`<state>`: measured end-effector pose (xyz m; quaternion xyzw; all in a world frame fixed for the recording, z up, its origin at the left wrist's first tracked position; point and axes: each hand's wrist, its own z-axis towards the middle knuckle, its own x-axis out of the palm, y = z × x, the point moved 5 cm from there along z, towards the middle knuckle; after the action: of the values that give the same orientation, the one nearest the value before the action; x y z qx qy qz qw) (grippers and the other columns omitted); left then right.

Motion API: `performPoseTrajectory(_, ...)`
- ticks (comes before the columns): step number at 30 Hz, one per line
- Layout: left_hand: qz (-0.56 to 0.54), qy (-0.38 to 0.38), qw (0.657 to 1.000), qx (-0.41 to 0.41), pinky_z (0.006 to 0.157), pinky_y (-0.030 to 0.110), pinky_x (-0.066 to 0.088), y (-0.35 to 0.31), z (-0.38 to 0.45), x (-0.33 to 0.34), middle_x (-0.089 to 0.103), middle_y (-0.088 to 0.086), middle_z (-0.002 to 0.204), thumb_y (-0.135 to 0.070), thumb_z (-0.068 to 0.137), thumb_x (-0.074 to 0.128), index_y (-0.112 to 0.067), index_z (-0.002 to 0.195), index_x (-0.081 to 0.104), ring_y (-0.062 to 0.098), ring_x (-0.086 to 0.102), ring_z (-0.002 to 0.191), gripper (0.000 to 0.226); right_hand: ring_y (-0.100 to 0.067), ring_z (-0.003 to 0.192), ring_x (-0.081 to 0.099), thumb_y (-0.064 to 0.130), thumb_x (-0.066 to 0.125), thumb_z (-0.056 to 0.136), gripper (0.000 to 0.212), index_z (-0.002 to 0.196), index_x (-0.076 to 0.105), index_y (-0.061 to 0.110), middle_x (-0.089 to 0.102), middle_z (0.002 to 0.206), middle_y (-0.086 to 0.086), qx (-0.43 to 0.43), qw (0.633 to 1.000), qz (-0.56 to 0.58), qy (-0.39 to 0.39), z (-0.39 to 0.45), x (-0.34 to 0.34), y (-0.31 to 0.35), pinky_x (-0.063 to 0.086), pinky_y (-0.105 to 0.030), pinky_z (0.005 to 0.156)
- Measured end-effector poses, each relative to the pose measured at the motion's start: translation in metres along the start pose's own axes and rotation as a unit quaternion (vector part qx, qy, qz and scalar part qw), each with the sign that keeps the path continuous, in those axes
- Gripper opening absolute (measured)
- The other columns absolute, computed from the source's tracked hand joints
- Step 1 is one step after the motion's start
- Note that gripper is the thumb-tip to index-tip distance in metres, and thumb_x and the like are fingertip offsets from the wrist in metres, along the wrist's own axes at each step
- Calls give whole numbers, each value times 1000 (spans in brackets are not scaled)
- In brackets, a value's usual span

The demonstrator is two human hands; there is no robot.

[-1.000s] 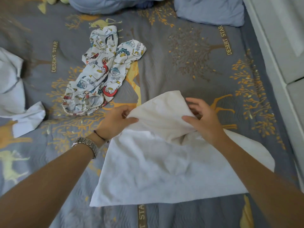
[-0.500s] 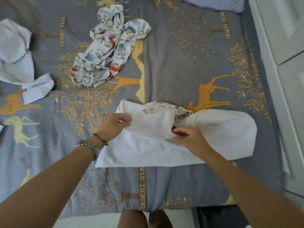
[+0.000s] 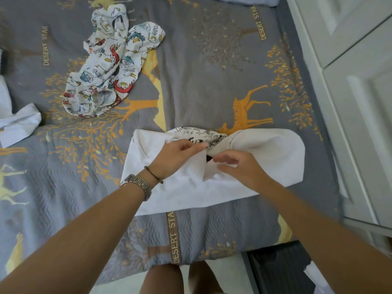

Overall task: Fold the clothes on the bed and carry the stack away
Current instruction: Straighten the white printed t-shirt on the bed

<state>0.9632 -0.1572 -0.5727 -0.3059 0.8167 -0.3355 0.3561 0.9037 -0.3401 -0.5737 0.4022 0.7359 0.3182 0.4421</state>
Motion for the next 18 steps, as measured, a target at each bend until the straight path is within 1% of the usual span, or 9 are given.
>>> performPoseTrajectory(3, 11, 4, 999, 38, 58, 5, 36, -1, -9, 4, 57, -9, 67, -43, 76, 71, -21, 84, 70, -6, 48, 61, 23, -9, 91, 64, 5, 69, 81, 19, 98, 70, 12, 71, 95, 4, -2, 1000, 5, -30, 0, -10, 2, 45, -12, 83)
performPoseTrajectory(6, 20, 19, 999, 40, 55, 7, 34, 9, -19, 2, 53, -17, 57, -33, 77, 73, -24, 78, 69, -8, 46, 55, 10, -5, 91, 62, 6, 69, 80, 20, 98, 69, 15, 69, 95, 9, -4, 999, -6, -45, 2, -15, 4, 41, -2, 78)
performPoseTrajectory(7, 18, 27, 999, 33, 54, 6, 33, 14, -23, 0, 54, -20, 53, -31, 76, 74, -28, 73, 67, -9, 47, 53, 8, -5, 92, 62, 7, 70, 80, 20, 98, 69, 16, 69, 96, 10, -5, 999, -14, -46, 3, -15, 5, 40, -2, 78)
performPoseTrajectory(9, 21, 53, 998, 8, 51, 4, 33, 27, -31, -2, 54, -19, 50, -28, 73, 78, -28, 67, 65, -7, 46, 50, 14, -4, 95, 61, 9, 70, 80, 21, 98, 69, 19, 68, 97, 11, -8, 999, -26, -45, 3, -12, 3, 41, -4, 81)
performPoseTrajectory(11, 31, 95, 995, -14, 48, 7, 30, 41, -40, 2, 47, -12, 50, -24, 70, 80, -14, 58, 60, 0, 39, 48, 25, -5, 97, 61, 11, 71, 79, 22, 98, 69, 22, 68, 98, 12, -10, 999, -34, -40, 3, -6, 1, 42, -8, 85)
performPoseTrajectory(13, 64, 117, 991, -21, 50, 11, 27, 52, -49, 7, 41, -8, 54, -21, 69, 80, -5, 56, 51, 2, 34, 52, 36, -4, 99, 60, 12, 72, 79, 22, 98, 69, 23, 68, 99, 12, -15, 998, -50, -36, 3, 0, -1, 40, -8, 85)
performPoseTrajectory(15, 104, 116, 987, -30, 57, 7, 34, 64, -55, 11, 53, -8, 68, -19, 68, 81, -3, 69, 63, 3, 47, 66, 25, -4, 99, 59, 12, 71, 79, 22, 98, 69, 21, 68, 100, 11, -24, 997, -70, -31, 1, 7, -3, 38, -2, 83)
performPoseTrajectory(17, 134, 121, 983, -26, 67, -1, 35, 71, -65, 16, 60, -7, 88, -23, 68, 82, -7, 91, 71, 5, 53, 83, 30, -1, 96, 57, 13, 71, 79, 21, 99, 69, 20, 67, 100, 10, -30, 996, -85, -25, -2, 12, -3, 35, 1, 80)
performPoseTrajectory(18, 142, 129, 981, -23, 70, -4, 34, 73, -69, 18, 61, -11, 93, -28, 68, 81, -12, 97, 71, 3, 53, 88, 34, 1, 94, 55, 14, 70, 79, 21, 99, 69, 20, 67, 100, 10, -33, 995, -91, -24, -3, 13, -3, 34, 1, 79)
